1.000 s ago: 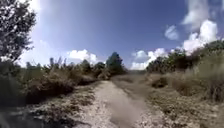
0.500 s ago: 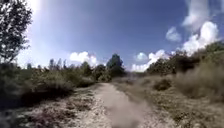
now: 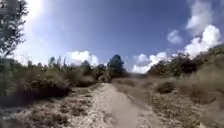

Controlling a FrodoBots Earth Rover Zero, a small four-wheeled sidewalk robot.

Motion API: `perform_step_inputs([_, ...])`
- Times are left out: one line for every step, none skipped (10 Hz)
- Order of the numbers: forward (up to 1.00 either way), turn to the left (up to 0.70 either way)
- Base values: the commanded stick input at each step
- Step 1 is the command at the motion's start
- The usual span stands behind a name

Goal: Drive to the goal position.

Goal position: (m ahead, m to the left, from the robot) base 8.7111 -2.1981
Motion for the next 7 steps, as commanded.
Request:
perform_step_inputs([0.45, 0.0])
perform_step_inputs([0.45, 0.0])
perform_step_inputs([0.45, 0.0])
perform_step_inputs([0.45, 0.0])
perform_step_inputs([0.45, 0.0])
perform_step_inputs([0.45, 0.0])
perform_step_inputs([0.45, 0.0])
